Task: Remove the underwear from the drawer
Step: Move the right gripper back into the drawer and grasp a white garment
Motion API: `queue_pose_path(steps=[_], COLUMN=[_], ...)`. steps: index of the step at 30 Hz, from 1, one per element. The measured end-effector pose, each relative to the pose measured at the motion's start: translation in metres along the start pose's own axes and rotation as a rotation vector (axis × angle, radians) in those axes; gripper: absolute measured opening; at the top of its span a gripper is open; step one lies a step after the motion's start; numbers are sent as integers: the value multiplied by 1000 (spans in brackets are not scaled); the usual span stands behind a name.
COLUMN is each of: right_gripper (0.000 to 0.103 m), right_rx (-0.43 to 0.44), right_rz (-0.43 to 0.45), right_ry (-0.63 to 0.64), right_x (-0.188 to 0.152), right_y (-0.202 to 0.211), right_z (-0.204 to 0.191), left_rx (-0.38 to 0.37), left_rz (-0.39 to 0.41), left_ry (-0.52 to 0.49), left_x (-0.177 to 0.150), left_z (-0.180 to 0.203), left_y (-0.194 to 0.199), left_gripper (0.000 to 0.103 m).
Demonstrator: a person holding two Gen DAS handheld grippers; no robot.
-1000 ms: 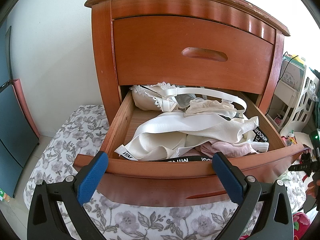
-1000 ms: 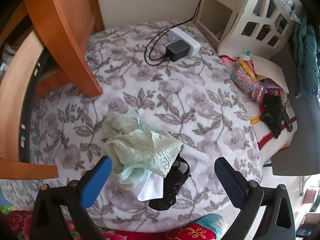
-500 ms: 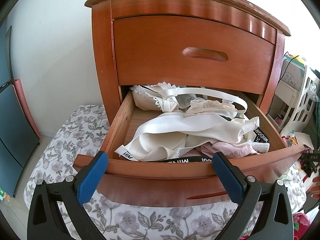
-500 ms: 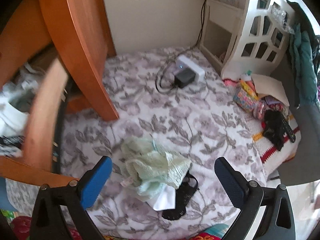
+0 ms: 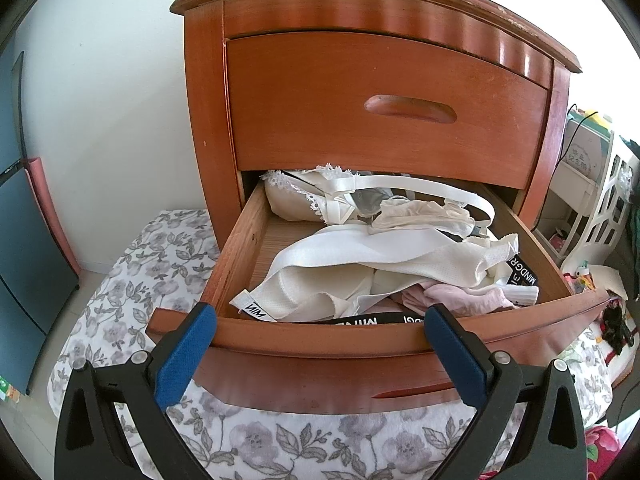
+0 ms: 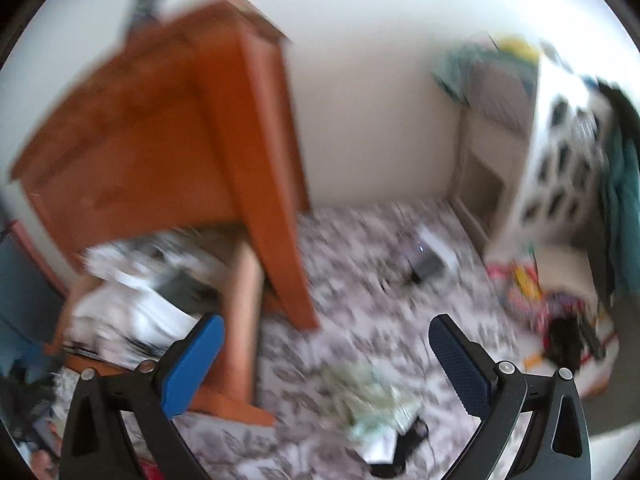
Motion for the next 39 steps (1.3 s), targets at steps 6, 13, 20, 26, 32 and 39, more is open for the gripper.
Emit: queue_pose_path(steps=[6, 13, 20, 26, 32, 39], right_gripper=[103, 103, 103, 103, 91, 79], right_rx=[108, 195, 199, 156, 34, -20], right_rz=[96, -42, -163, -234, -218, -231], right_ry=[138, 212, 276, 354, 499, 520], right_x=[19, -1, -31, -57, -75, -78], right_y=[43, 30, -5, -38, -57, -76], right_z=[-75, -137, -169, -183, -189, -191], left_rx=[1, 1, 1, 0, 1, 1], left_rz=[-1, 0, 0, 0, 0, 0], left_ry=[0, 0, 0, 0, 0, 0], left_x=[0, 0, 0, 0, 0, 0], left_z=[0, 0, 0, 0, 0, 0], left_y=[0, 0, 0, 0, 0, 0], left_gripper=[103, 103, 103, 103, 103, 103])
Point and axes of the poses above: each gripper's, at about its wrist camera, not at the fingertips, and y roughly against the way its jaws point, z to its right, x to its top, the point moved 3 cm from there along -y, roughly the way its jaws point, and after that the axes turned 10 degrees about -y, right-handed, at the moved point
